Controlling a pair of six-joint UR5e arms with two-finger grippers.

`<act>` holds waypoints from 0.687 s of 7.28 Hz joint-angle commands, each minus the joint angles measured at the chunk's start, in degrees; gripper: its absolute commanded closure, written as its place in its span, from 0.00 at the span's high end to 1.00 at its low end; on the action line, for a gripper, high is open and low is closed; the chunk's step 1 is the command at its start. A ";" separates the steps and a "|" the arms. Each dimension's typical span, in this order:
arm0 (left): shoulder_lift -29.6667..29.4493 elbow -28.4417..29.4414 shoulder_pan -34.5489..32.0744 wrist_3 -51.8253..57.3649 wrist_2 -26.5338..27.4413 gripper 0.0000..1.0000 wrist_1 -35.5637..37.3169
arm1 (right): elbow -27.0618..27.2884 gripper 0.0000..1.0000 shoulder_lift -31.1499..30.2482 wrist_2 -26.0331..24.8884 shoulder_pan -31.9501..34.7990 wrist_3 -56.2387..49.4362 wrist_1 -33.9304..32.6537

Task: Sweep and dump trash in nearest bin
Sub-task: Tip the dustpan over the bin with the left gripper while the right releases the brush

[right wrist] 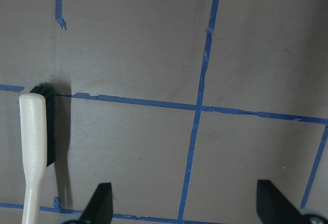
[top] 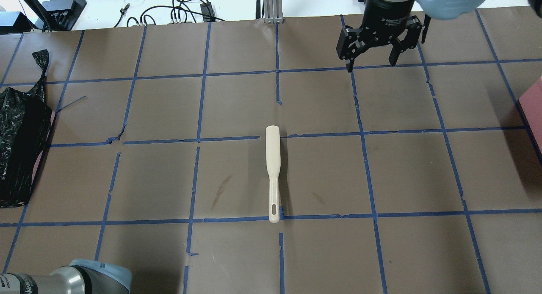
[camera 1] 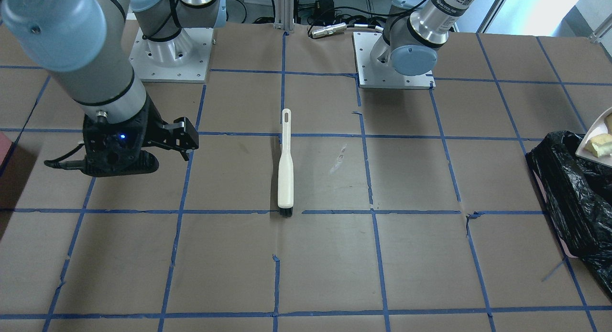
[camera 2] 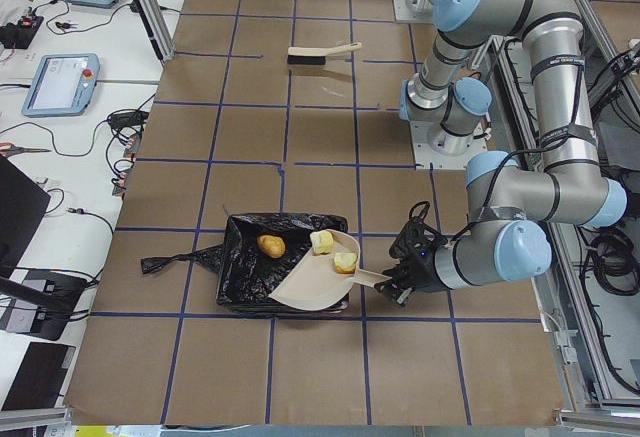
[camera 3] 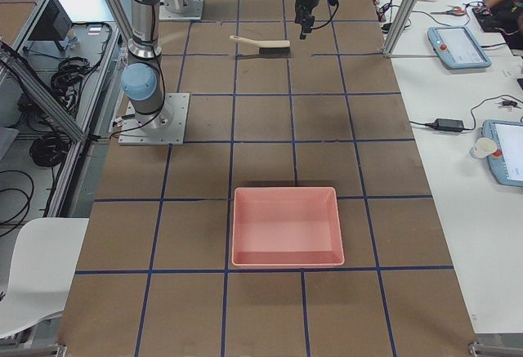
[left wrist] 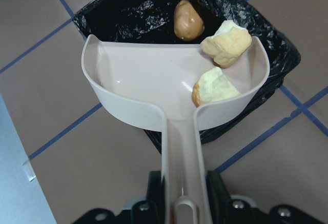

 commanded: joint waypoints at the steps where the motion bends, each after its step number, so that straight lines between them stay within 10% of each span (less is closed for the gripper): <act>1: 0.85 2.27 -5.45 -0.97 4.97 0.01 1.99 | 7.48 1.00 -8.53 -0.03 -0.20 -3.04 -0.66; 5: 1.21 2.81 -15.30 -0.97 19.54 0.01 11.83 | 11.39 1.00 -12.01 -0.82 -0.02 -2.61 -0.50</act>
